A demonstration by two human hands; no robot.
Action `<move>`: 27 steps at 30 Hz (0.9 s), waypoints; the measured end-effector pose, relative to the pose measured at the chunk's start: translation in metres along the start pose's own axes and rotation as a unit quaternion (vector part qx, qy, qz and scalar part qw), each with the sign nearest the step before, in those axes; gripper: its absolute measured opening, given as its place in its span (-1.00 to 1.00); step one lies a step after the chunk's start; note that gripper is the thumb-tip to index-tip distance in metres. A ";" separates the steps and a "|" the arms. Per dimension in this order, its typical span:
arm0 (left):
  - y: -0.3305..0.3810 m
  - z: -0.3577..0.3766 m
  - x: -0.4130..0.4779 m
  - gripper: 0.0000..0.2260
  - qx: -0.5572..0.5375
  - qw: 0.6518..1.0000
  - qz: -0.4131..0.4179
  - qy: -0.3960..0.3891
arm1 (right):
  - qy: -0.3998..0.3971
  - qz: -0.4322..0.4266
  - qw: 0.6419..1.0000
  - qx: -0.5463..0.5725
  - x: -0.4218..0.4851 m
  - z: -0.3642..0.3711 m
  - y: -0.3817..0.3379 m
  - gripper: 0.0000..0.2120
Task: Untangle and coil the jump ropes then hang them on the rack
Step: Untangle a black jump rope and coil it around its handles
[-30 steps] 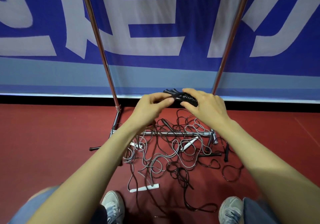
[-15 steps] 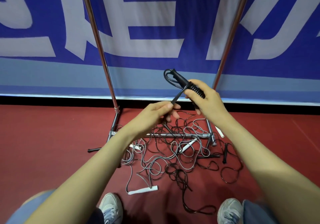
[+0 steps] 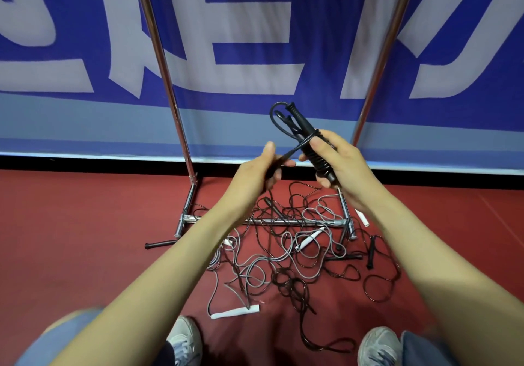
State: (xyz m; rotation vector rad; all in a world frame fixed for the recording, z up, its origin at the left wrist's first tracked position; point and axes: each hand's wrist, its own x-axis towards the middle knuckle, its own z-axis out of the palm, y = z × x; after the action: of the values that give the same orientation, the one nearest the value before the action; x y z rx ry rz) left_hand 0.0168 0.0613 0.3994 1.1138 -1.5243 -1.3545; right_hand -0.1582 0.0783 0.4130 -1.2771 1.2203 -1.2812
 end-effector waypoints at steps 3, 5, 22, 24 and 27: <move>0.000 -0.003 0.001 -0.72 -0.104 0.993 -0.049 -0.023 | -0.019 0.001 1.000 0.017 -0.001 0.003 -0.001 -0.78; -0.002 -0.007 0.001 -0.83 -0.106 0.994 -0.039 -0.007 | -0.037 0.002 0.998 0.046 -0.003 0.006 -0.002 -0.70; -0.018 -0.028 0.002 -0.86 0.309 0.930 0.196 -0.050 | -0.121 0.006 0.993 -0.015 -0.013 -0.001 -0.009 -0.81; -0.019 -0.034 0.005 -0.88 0.333 0.920 0.197 -0.068 | -0.139 0.000 0.990 -0.029 -0.015 -0.003 -0.011 -0.81; -0.019 -0.040 0.005 -0.88 0.292 0.932 0.192 -0.093 | -0.196 0.015 0.978 -0.063 -0.017 -0.005 -0.013 -0.82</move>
State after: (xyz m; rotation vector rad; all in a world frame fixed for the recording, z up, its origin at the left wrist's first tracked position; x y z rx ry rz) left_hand 0.0552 0.0438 0.3850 0.9634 -2.2396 -0.7662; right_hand -0.1624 0.0961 0.4251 -1.5130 1.0419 -0.8846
